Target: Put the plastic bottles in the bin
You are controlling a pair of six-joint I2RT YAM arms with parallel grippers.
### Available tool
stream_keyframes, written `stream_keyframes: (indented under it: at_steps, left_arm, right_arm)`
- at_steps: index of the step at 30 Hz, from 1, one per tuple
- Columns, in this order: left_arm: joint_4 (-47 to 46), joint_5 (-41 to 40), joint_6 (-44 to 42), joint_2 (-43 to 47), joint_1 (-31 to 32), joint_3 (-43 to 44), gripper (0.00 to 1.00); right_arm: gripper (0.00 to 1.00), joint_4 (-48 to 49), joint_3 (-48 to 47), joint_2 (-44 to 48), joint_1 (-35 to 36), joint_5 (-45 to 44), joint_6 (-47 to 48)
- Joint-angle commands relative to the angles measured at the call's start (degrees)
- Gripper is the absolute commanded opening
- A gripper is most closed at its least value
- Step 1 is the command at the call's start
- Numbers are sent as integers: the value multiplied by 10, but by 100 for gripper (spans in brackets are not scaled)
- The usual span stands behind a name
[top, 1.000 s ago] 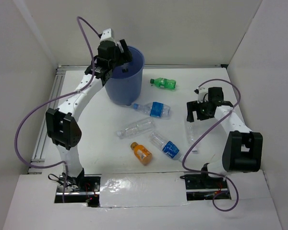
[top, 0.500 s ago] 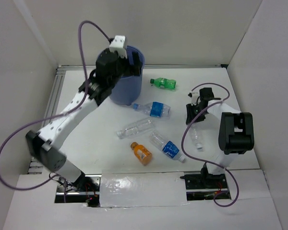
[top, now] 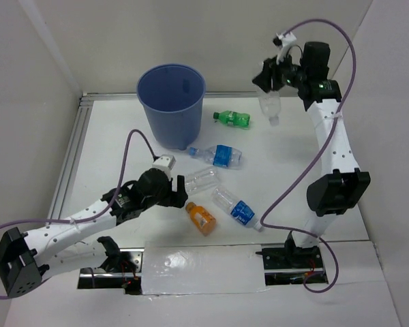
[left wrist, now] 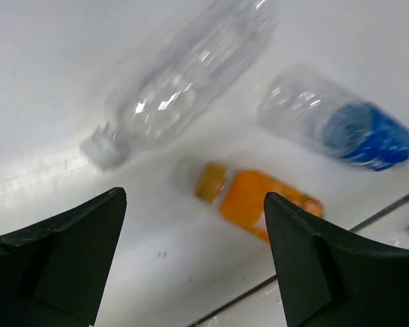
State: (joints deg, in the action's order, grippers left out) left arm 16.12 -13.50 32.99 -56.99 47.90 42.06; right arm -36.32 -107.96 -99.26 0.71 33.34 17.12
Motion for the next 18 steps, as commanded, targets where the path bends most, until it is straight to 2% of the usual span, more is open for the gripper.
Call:
stream_keyframes:
  at_steps: [1,2,5,8,14,18]
  left_arm:
    - [7,-40,153,25,1,-28,94]
    - [14,-35,173,25,1,-28,94]
    - [22,-3,268,30,1,-41,94]
    - [-13,44,370,30,6,-66,94]
    - [-15,95,442,-23,12,-64,94]
    - [-18,118,469,-74,18,-58,97]
  right_arm:
    - [0,136,-64,-6,65,89,-66]
    - [0,197,-75,-17,81,89,-80]
    - [0,255,-141,-50,140,60,-117]
    - [1,322,-212,-116,190,39,-162]
    - [1,404,-246,-174,277,-17,-162]
    - [4,430,-269,-225,296,-40,-167]
